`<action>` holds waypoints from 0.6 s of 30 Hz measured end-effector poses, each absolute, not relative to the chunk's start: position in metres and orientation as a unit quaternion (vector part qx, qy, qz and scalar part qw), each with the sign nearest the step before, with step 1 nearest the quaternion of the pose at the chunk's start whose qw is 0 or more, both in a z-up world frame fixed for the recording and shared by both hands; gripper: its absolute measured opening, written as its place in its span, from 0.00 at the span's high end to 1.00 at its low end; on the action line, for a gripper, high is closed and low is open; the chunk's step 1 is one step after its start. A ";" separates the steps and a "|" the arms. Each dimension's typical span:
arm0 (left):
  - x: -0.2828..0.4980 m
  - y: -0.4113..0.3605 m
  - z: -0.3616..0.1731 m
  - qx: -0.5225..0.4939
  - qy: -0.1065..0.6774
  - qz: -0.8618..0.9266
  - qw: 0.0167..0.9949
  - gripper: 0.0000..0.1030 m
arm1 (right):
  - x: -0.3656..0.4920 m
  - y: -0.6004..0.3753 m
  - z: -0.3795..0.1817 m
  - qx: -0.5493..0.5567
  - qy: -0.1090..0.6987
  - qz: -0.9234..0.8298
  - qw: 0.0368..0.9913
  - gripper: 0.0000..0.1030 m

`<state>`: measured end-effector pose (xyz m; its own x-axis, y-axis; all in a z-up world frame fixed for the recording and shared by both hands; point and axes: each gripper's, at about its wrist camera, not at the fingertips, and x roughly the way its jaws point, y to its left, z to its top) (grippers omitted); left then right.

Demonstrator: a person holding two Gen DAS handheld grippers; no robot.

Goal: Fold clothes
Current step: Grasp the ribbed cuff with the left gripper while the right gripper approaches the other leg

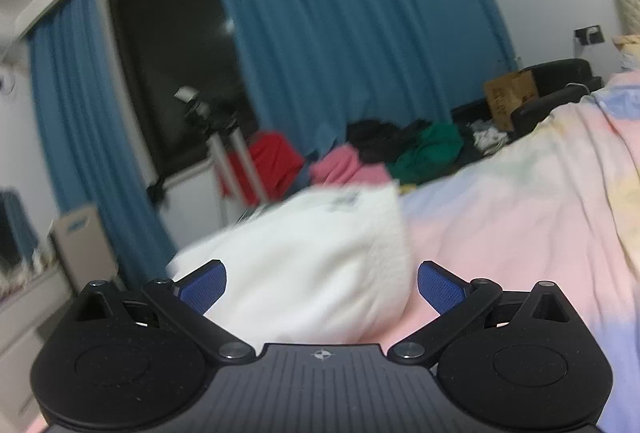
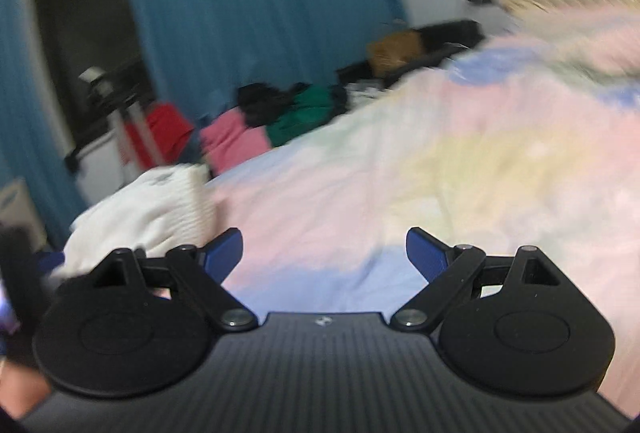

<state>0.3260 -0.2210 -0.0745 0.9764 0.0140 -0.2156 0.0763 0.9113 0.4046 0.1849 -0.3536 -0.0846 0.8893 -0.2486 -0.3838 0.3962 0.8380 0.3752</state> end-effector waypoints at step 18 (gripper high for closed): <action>0.438 -0.263 -0.061 0.234 0.098 -0.020 0.967 0.87 | 0.206 -0.376 -0.142 0.290 0.186 -0.217 0.913 0.13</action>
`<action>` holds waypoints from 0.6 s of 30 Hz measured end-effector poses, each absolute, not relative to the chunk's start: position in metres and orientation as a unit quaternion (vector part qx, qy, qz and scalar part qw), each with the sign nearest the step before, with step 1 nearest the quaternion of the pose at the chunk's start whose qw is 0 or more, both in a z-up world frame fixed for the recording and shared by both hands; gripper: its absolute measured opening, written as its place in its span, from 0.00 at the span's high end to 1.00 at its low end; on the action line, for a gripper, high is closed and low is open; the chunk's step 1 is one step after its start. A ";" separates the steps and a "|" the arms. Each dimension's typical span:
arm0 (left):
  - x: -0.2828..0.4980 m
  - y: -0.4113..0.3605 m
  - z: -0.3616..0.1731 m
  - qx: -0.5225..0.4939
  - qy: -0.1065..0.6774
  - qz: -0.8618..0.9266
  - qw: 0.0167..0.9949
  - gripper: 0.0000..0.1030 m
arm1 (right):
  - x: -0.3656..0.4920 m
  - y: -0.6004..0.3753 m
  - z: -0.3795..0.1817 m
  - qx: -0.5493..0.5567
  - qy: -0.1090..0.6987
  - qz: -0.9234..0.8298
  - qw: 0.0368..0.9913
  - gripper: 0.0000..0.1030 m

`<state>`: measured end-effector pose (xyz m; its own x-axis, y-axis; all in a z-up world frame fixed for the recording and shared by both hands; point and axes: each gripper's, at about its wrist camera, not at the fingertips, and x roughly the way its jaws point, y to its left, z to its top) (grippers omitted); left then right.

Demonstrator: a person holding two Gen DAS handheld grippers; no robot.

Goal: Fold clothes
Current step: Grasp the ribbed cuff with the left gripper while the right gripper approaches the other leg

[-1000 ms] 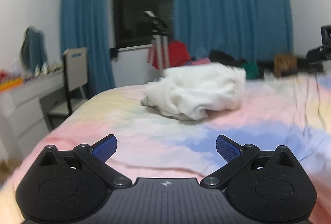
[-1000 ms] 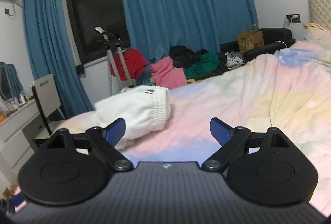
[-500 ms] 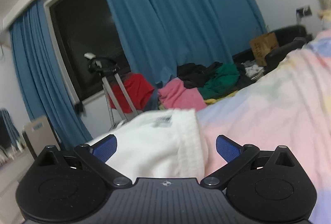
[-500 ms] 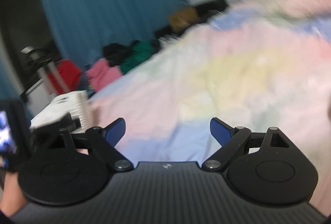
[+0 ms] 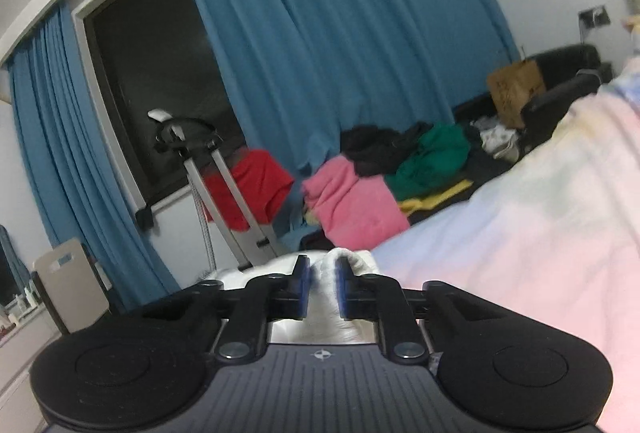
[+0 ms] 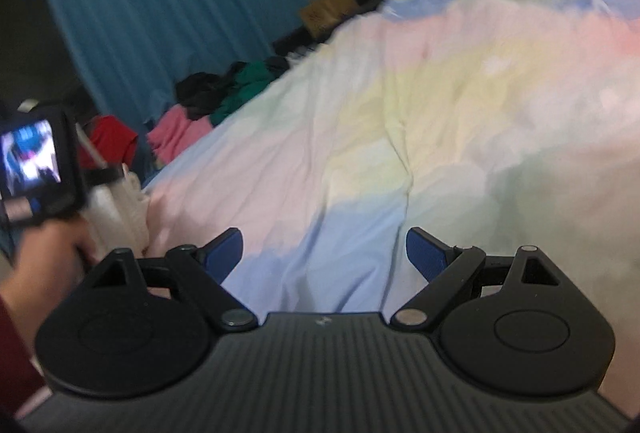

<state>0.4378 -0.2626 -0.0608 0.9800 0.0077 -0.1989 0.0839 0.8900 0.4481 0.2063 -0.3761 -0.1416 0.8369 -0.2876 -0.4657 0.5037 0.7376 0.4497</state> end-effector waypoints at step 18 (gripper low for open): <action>0.173 0.003 0.052 -0.008 0.100 0.002 0.995 0.95 | 0.173 -0.307 -0.085 0.165 0.091 -0.095 0.978 0.13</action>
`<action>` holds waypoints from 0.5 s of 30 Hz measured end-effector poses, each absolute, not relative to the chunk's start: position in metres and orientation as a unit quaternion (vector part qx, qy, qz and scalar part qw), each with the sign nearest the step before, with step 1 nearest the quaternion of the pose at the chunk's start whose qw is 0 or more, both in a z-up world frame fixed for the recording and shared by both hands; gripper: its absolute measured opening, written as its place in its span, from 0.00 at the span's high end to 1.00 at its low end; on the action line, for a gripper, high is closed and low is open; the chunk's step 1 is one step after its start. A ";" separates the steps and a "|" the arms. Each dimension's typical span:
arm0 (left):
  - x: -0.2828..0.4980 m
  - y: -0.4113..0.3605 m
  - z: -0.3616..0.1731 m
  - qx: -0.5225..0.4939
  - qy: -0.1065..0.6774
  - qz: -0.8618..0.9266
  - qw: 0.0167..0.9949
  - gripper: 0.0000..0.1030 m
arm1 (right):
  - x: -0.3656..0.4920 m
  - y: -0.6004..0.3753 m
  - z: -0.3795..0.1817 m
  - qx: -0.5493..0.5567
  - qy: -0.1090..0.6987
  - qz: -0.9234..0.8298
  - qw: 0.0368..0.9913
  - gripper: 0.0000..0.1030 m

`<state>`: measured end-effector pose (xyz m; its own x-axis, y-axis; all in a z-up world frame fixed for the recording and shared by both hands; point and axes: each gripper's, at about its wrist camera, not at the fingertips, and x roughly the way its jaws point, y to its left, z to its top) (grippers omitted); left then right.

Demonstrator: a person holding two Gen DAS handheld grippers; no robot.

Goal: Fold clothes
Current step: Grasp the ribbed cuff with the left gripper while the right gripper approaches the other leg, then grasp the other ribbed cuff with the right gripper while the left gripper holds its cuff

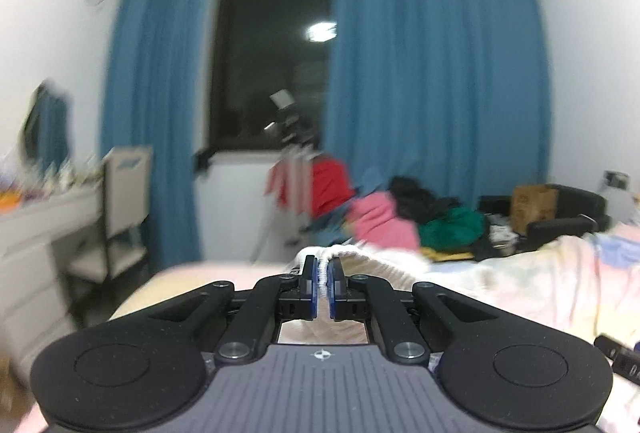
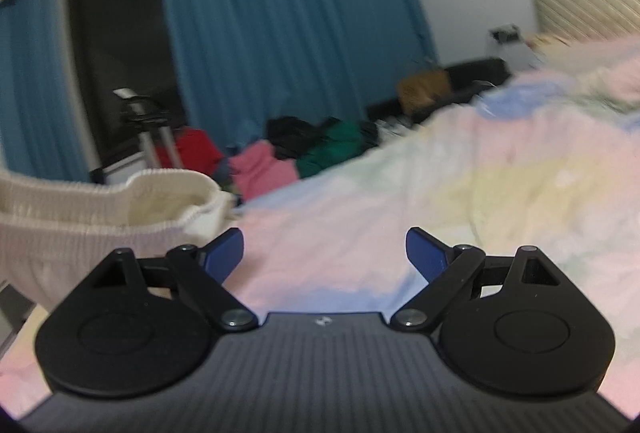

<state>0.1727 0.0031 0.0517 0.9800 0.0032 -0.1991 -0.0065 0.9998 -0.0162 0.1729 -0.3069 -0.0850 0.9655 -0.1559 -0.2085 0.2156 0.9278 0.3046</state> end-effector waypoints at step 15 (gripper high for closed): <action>0.149 0.144 -0.037 -0.196 0.241 0.032 0.950 0.94 | 0.199 -0.209 -0.114 0.046 0.271 0.085 0.958 0.30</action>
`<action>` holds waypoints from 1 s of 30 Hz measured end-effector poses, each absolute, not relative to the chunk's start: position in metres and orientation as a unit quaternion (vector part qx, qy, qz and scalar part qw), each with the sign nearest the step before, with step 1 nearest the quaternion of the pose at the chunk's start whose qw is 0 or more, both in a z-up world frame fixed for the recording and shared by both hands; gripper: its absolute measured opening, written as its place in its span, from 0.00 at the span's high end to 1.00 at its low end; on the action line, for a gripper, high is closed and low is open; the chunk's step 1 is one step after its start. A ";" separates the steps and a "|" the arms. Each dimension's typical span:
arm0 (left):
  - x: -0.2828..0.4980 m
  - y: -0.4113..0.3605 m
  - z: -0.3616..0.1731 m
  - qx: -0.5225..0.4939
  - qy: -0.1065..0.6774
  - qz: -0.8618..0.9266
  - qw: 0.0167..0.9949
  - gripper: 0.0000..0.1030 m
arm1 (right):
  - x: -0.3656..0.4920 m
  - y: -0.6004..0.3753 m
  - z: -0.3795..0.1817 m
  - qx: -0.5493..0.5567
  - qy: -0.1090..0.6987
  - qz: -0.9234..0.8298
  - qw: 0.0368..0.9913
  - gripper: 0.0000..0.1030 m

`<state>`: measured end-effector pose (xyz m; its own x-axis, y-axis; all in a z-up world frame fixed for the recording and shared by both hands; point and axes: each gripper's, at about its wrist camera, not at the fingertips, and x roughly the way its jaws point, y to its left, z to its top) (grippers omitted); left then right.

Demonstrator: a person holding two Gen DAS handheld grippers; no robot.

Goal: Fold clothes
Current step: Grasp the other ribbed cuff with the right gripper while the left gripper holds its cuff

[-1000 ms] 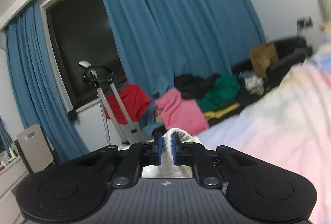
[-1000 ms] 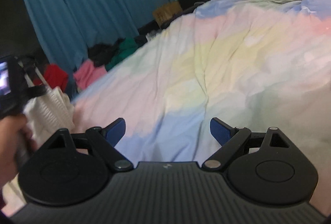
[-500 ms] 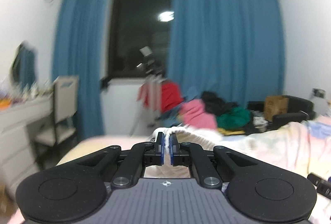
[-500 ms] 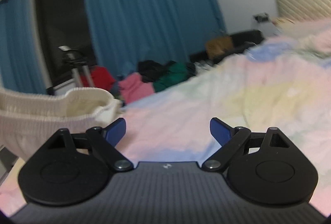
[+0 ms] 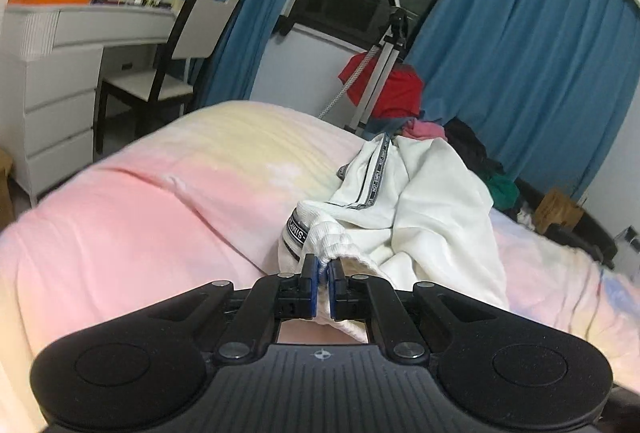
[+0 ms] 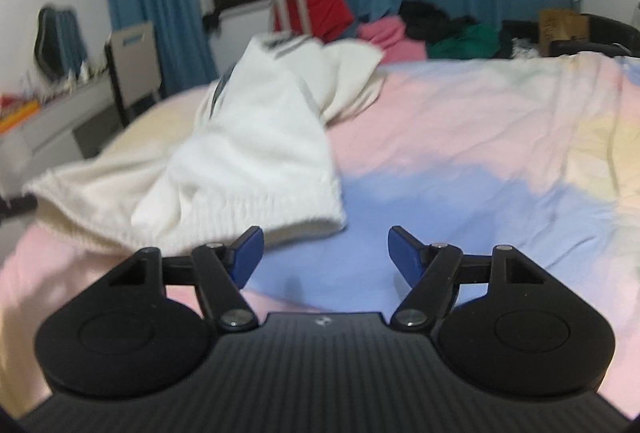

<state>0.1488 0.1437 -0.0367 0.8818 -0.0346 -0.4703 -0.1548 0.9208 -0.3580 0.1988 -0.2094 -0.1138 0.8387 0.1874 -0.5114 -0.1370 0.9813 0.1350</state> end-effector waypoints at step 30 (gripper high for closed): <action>0.169 0.155 -0.063 -0.250 0.253 0.058 0.933 0.88 | 0.237 -0.175 -0.076 -0.001 0.120 0.083 0.989 0.89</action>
<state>0.1686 0.1548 -0.0629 0.8648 -0.0181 -0.5018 -0.2356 0.8679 -0.4373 0.2366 -0.1751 -0.0758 0.9574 0.1637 -0.2379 -0.1642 0.9863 0.0179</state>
